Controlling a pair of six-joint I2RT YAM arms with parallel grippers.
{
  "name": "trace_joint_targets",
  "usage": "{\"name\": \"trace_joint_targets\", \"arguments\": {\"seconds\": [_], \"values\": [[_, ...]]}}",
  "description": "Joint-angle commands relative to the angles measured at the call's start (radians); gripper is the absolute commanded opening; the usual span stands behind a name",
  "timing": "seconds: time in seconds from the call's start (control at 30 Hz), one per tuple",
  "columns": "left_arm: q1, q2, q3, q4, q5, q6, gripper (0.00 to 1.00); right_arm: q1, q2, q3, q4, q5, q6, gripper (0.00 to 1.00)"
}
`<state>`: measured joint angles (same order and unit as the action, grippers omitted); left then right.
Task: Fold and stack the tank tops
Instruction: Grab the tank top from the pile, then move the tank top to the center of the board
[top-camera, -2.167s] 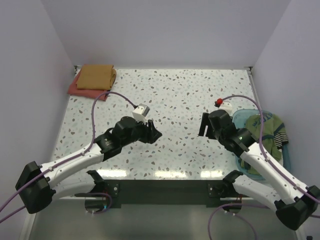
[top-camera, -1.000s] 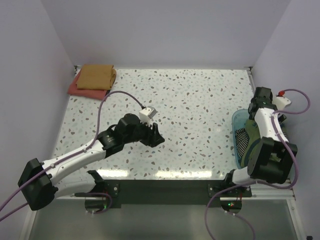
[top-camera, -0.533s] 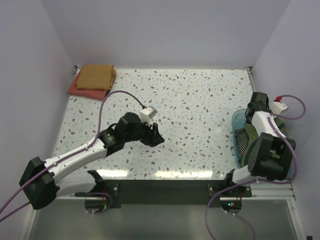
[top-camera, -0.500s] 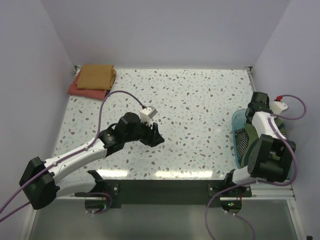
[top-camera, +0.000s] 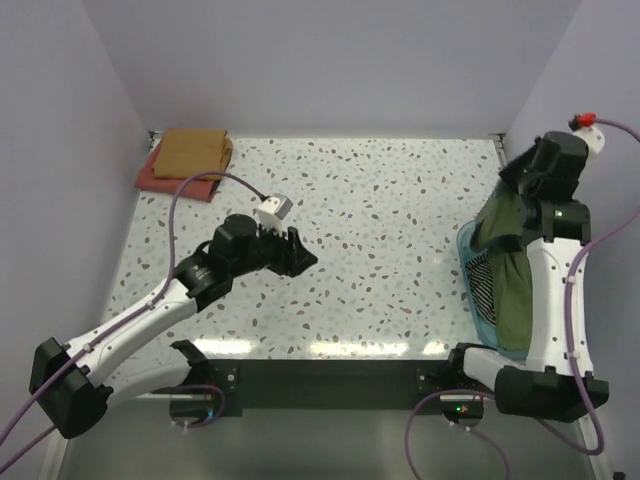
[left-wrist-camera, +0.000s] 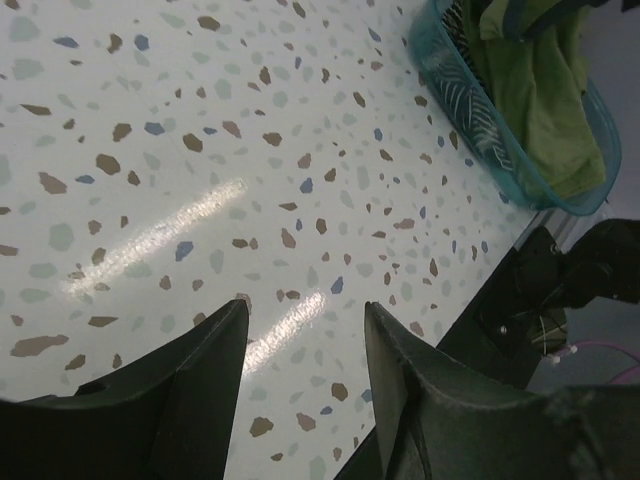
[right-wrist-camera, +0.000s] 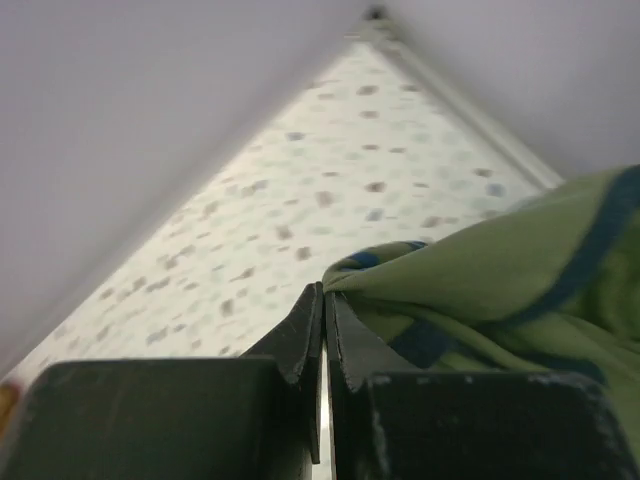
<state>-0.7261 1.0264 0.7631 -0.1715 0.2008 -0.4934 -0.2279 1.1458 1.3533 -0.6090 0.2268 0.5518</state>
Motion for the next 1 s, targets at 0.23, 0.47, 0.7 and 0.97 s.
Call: {"name": "trace_joint_targets", "arguments": {"seconds": [0.23, 0.47, 0.7, 0.97], "values": [[0.166, -0.077, 0.127, -0.060, -0.093, -0.030, 0.54, 0.725, 0.239, 0.623, -0.063, -0.081, -0.093, 0.00], [0.214, -0.115, 0.114, -0.077, -0.173, -0.051, 0.56, 0.811, 0.293, 0.626, -0.045, -0.109, -0.081, 0.00], [0.220, -0.074, 0.110, -0.065, -0.166, -0.056, 0.56, 0.806, 0.425, 0.648, -0.063, -0.035, -0.092, 0.00], [0.221, -0.068, 0.061, -0.016, -0.109, -0.071, 0.56, 0.809, 0.459, 0.862, -0.072, -0.134, -0.133, 0.00]]}}
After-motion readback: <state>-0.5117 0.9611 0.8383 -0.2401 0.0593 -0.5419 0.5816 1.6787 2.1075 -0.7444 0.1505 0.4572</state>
